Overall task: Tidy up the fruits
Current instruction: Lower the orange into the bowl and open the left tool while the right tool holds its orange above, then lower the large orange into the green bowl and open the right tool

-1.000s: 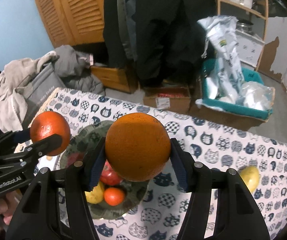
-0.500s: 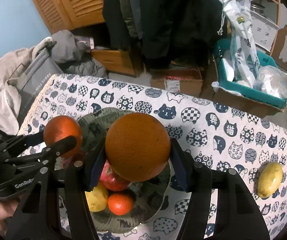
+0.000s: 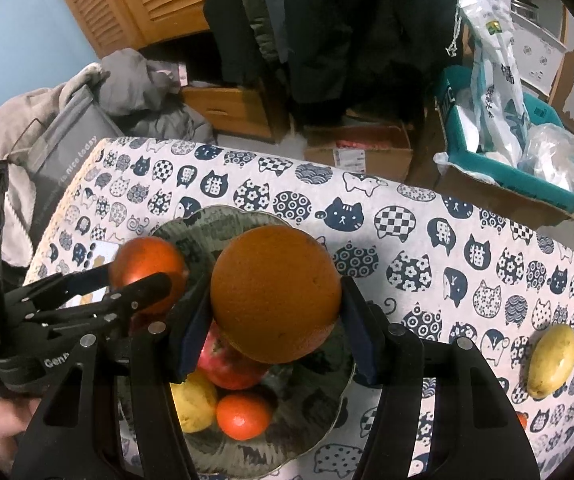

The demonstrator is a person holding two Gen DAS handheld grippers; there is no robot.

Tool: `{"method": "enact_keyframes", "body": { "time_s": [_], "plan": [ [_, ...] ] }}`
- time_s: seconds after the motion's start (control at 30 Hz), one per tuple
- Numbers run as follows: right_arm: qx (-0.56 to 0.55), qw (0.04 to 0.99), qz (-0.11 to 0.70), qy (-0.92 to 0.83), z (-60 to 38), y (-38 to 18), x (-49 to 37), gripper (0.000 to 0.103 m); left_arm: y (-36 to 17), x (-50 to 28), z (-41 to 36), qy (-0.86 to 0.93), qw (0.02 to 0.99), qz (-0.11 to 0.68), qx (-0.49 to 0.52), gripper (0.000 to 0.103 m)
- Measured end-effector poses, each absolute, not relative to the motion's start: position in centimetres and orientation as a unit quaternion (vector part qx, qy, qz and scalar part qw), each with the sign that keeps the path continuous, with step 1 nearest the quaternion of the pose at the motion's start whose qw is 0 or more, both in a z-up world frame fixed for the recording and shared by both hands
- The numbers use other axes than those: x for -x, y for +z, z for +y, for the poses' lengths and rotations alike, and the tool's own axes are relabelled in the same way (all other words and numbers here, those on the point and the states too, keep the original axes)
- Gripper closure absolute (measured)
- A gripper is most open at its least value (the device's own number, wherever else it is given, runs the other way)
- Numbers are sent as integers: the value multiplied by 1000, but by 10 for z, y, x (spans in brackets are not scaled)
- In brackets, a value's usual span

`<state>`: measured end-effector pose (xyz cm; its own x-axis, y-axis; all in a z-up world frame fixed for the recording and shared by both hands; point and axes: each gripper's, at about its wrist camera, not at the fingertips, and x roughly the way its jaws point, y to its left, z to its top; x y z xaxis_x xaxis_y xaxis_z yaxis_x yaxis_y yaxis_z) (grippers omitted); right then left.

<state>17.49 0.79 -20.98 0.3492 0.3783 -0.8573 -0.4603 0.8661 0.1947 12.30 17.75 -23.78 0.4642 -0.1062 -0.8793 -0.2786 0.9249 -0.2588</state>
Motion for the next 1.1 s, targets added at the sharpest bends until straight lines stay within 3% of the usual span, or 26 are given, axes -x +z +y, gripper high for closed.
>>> {"method": "enact_keyframes", "body": {
  "time_s": [0.3,0.5,1.1],
  "plan": [
    [28,813,524,251,5,-219,-180,42,-234,-124,176,58,838,514,175,36],
    [48,805,531,259,22,-226,-181,42,-222,-114,182,88,846,503,151,26],
    [76,793,544,265,44,-238,-187,35,-214,-89,205,118,843,502,153,26]
  ]
}}
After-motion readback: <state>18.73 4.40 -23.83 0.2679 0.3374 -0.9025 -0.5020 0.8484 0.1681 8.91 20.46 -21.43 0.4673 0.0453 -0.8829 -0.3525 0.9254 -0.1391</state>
